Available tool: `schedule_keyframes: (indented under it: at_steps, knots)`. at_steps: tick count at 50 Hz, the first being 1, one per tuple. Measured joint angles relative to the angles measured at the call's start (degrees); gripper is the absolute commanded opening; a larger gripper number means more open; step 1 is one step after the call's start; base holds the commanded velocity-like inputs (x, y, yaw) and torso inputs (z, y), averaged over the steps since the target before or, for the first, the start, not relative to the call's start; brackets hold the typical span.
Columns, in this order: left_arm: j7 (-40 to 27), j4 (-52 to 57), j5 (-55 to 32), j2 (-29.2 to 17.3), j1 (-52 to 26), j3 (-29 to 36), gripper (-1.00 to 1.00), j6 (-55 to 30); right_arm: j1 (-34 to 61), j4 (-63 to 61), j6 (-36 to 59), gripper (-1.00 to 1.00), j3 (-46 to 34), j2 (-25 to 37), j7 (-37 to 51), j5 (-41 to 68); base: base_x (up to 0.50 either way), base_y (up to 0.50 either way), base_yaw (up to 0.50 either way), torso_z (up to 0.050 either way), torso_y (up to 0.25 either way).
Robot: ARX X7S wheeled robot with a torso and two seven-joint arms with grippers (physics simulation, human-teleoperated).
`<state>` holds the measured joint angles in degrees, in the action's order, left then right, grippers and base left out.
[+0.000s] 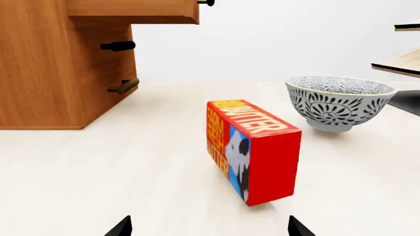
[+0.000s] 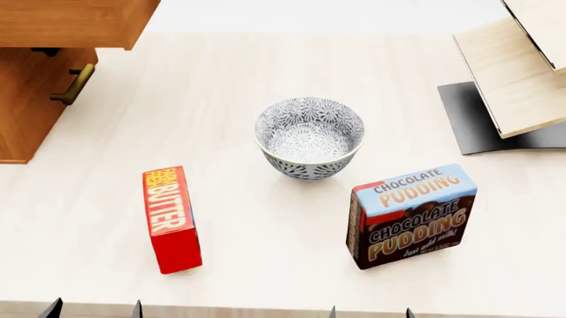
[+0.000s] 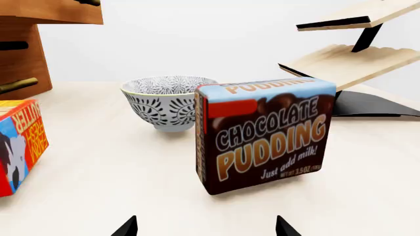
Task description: Close the top drawer of the cabinet.
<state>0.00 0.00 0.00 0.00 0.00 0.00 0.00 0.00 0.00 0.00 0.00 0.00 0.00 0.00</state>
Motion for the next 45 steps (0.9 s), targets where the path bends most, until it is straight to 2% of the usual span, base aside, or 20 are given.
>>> schedule_keyframes:
  at_steps: [18,45]
  knots:
    - [-1.0,0.7,-4.8,-1.8,0.7,1.9,1.00,2.2,-0.9,-0.6,-2.1,1.00,-2.3,2.2,2.0,2.5,0.00,0.00,0.00,0.001,0.000]
    - [-3.3,2.5,-10.4,-4.4,1.5,3.7,1.00,3.6,-2.5,-2.8,-4.0,1.00,-5.2,4.8,3.5,5.8,0.00,0.00,0.00,0.049,0.000]
